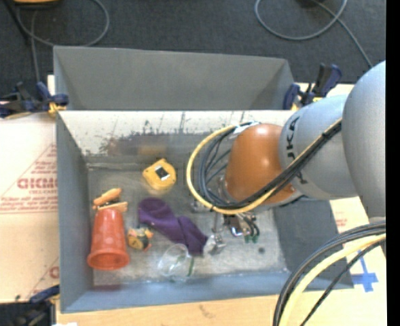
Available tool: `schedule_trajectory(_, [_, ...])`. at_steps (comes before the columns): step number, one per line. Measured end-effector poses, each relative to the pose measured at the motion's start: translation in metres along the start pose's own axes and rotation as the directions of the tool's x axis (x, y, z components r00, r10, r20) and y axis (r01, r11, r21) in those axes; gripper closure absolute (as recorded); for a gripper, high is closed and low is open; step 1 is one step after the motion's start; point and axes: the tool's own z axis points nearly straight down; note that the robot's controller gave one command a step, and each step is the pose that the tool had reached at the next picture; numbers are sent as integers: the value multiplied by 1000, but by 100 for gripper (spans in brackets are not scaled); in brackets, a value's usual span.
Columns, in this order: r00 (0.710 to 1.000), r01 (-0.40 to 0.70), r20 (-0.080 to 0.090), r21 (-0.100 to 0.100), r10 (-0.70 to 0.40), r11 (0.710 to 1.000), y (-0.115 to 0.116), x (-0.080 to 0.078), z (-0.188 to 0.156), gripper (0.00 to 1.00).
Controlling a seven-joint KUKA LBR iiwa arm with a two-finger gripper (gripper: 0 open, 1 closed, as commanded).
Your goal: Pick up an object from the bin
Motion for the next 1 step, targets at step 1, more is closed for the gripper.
schedule_trajectory(1, [932, -362, -28, 10, 362, 932, 45, -33, 1, 100])
